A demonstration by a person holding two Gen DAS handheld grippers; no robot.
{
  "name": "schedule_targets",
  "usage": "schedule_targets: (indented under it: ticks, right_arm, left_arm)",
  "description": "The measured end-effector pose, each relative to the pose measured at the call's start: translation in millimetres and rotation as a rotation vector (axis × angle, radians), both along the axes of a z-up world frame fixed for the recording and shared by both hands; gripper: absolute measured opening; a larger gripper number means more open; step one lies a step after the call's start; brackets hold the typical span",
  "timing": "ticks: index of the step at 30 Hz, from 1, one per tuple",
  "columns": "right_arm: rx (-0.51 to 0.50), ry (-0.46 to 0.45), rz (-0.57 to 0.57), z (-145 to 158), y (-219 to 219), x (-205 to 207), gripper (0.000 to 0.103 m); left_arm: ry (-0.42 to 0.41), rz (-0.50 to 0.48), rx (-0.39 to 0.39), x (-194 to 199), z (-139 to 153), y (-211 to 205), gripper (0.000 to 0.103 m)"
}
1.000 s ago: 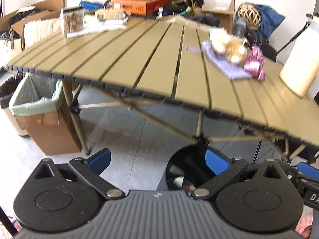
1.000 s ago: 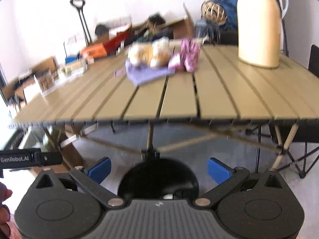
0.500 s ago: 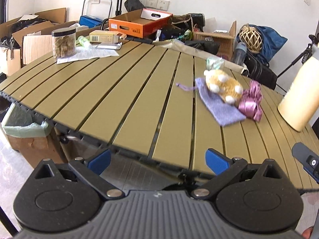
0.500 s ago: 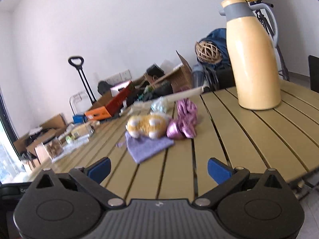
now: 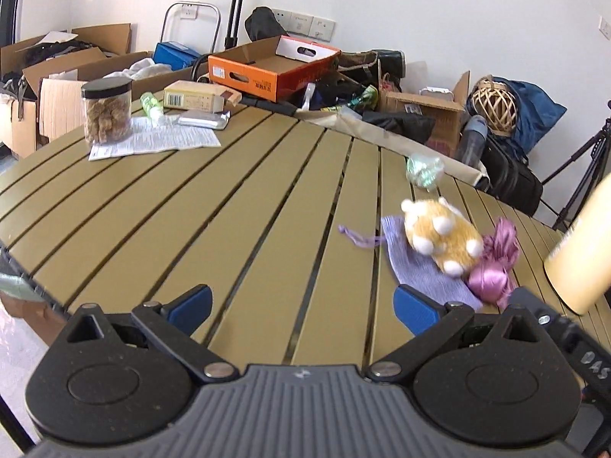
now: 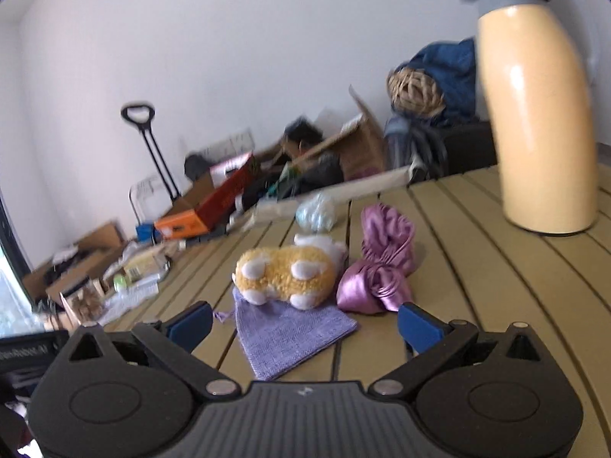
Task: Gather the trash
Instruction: 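Raise both open tools back up toward the items on the table, then lower the right gripper onto the lilac drawstring pouch under the plush sheep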
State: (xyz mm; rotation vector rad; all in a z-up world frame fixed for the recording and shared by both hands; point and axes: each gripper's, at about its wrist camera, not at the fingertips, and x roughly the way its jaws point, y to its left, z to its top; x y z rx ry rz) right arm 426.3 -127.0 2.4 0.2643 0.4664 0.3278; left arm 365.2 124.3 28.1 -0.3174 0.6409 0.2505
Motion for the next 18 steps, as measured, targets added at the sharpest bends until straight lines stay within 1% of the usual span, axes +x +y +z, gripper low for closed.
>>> schedule_targets:
  ticks: [5, 7, 10, 12, 15, 18]
  right_arm:
    - [-0.102, 0.051, 0.042, -6.7, 32.7, 32.5, 0.103]
    - [-0.149, 0.069, 0.051, -11.1, 46.4, 44.6, 0.103]
    - [-0.229, 0.129, 0.050, -17.7, 64.1, 60.5, 0.103]
    - [-0.250, 0.149, 0.063, -22.6, 72.1, 70.1, 0.103]
    - [-0.263, 0.152, 0.058, -24.7, 77.4, 77.4, 0.103]
    - [-0.261, 0.176, 0.076, -27.5, 80.8, 85.5, 0.103]
  left_arm:
    - [-0.013, 0.011, 0.000, 17.7, 0.2, 9.2, 0.103]
    - [-0.011, 0.018, -0.011, 23.6, -2.6, 15.1, 0.103]
    - [-0.002, 0.029, -0.020, 30.5, -7.4, 21.9, 0.103]
    - [0.003, 0.038, -0.014, 33.8, -10.4, 25.2, 0.103]
    - [0.009, 0.041, -0.027, 37.6, -14.3, 30.6, 0.103]
    - [0.022, 0.045, -0.035, 40.6, -18.2, 33.5, 0.103]
